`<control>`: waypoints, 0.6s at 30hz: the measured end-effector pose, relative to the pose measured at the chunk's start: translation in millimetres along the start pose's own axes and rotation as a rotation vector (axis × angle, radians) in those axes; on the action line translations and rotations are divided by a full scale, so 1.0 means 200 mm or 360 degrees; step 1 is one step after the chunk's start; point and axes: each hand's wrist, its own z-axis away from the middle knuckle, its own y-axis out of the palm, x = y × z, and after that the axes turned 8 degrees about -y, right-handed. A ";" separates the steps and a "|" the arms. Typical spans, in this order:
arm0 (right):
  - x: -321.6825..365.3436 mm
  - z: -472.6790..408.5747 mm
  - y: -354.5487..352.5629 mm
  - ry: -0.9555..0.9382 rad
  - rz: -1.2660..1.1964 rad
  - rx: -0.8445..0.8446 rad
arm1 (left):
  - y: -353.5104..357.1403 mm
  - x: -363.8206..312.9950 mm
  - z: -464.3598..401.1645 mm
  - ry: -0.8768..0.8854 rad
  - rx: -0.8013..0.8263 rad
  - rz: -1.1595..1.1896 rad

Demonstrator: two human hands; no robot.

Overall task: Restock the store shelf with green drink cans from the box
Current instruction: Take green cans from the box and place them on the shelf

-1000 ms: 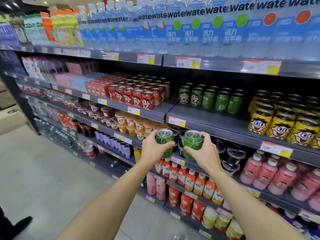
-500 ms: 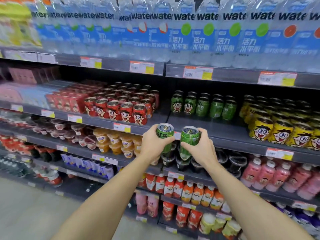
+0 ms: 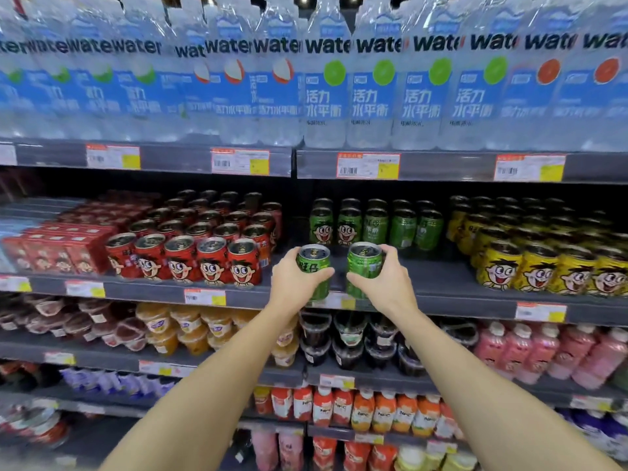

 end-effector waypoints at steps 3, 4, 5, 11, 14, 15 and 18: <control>-0.01 -0.09 0.03 0.0006 -0.0010 0.0007 | 0.02 -0.01 -0.09 -0.0039 -0.0025 0.0009; -0.02 -0.11 0.04 0.0007 -0.0023 0.0008 | 0.03 -0.01 -0.11 -0.0048 -0.0030 0.0019; -0.02 -0.12 0.05 0.0000 -0.0028 0.0015 | 0.03 -0.01 -0.13 -0.0055 -0.0034 0.0015; -0.06 -0.18 0.15 -0.0067 -0.0042 0.0038 | 0.11 0.00 -0.21 -0.0109 -0.0086 -0.0003; -0.06 -0.23 0.17 -0.0096 -0.0037 0.0034 | 0.15 0.01 -0.25 -0.0109 -0.0128 -0.0011; -0.06 -0.25 0.18 -0.0090 -0.0043 0.0029 | 0.15 0.02 -0.27 -0.0095 -0.0133 -0.0023; -0.07 -0.27 0.20 -0.0060 -0.0061 0.0002 | 0.16 0.03 -0.30 -0.0067 -0.0103 -0.0068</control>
